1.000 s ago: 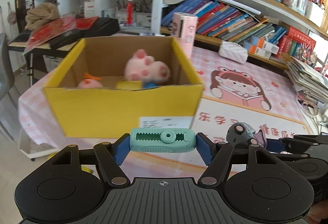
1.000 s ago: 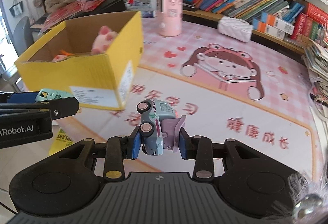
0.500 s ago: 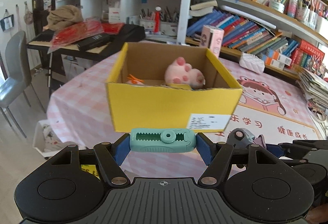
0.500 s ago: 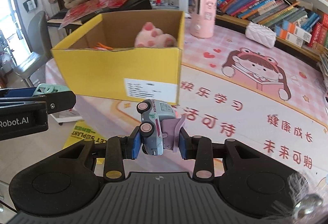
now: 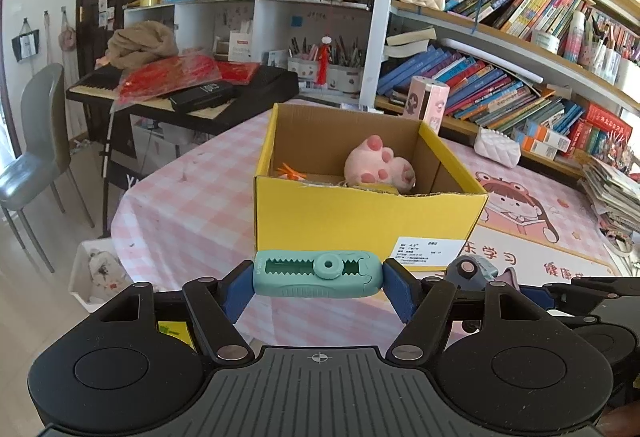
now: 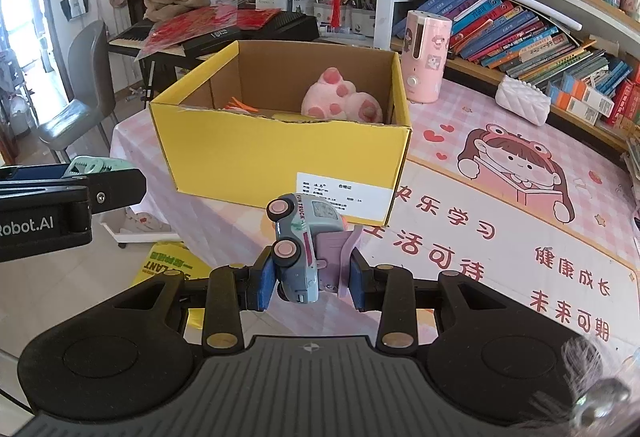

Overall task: Organize objects
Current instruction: 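Lift the mint-green toy and grey car and carry both over the yellow box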

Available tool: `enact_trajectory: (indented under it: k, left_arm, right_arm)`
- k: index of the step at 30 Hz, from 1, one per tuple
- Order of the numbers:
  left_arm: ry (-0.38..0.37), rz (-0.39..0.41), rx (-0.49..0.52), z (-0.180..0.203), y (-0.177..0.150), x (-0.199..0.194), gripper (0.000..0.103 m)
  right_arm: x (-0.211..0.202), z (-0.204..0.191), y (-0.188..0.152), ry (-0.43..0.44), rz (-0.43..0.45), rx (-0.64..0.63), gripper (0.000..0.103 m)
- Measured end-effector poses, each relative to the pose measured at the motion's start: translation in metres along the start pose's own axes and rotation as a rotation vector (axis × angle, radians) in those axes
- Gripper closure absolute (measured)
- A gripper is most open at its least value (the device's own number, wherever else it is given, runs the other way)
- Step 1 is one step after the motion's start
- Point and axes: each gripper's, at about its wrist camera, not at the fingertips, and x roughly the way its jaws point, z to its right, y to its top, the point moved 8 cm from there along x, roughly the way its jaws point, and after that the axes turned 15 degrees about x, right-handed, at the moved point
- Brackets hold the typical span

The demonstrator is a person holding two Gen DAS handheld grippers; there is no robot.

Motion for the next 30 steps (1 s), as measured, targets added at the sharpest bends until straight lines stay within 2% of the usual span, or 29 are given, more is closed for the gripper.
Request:
enact_trajectory:
  k: [9, 15, 23, 30]
  left_arm:
    - [-0.010, 0.021, -0.002, 0.001, 0.010, 0.004, 0.034]
    - [0.022, 0.047, 0.015, -0.001, 0.028, 0.012, 0.034]
    - [0.082, 0.084, 0.023, -0.006, 0.064, 0.035, 0.034]
    - [0.137, 0.051, 0.018, -0.003, 0.081, 0.075, 0.035]
  right_arm:
    - [-0.002, 0.003, 0.004, -0.012, 0.004, 0.001, 0.069]
    - [0.004, 0.004, 0.020, 0.012, 0.026, 0.006, 0.069]
    - [0.015, 0.006, 0.073, 0.071, 0.116, -0.007, 0.069]
    - [0.039, 0.010, 0.126, 0.116, 0.193, -0.076, 0.069]
